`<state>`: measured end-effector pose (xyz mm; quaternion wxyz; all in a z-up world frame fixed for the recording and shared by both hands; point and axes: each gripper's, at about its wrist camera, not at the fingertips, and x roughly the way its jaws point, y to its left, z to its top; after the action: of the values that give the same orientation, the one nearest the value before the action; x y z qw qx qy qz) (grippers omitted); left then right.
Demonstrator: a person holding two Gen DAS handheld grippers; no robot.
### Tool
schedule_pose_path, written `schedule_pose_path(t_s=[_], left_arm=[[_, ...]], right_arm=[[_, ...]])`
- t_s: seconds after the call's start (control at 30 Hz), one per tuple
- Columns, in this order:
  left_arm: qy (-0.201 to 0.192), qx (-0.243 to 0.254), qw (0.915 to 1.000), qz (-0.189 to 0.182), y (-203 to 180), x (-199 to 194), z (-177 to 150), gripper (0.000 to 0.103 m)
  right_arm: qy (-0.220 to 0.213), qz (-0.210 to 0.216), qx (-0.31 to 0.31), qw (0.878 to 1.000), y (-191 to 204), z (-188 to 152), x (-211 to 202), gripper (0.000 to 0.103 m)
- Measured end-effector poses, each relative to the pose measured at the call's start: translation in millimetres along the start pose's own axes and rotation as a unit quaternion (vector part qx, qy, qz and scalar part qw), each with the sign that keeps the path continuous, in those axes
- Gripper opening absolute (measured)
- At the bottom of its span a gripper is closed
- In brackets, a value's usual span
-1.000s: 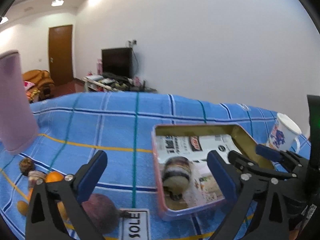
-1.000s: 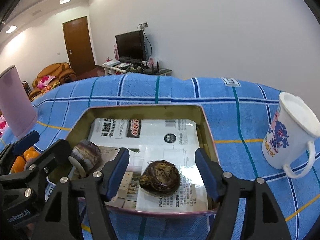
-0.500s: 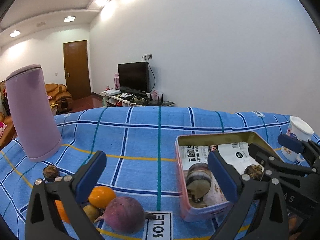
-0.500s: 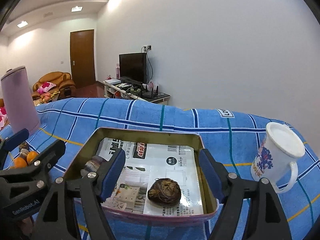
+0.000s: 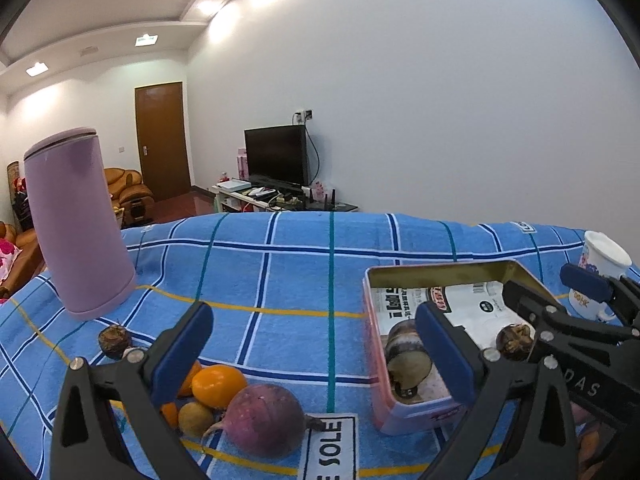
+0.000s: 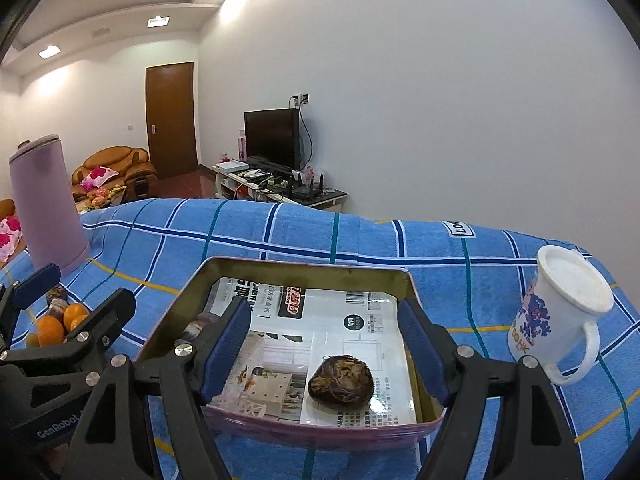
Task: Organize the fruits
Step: 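Withdraw both tools from the tin back toward the fruit cluster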
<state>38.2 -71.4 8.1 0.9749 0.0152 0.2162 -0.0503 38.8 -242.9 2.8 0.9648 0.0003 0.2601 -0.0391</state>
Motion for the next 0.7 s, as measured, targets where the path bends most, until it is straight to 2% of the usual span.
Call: schedule_pose_path(t_s=[0.7], left_arm=[[0.004,-0.008,0.9999,0.004,8.6,-9.3,-4.9,0.103]], right_arm=[[0.000,0.012,-0.006,1.000,7.9,-3.6,-2.2,0.077]])
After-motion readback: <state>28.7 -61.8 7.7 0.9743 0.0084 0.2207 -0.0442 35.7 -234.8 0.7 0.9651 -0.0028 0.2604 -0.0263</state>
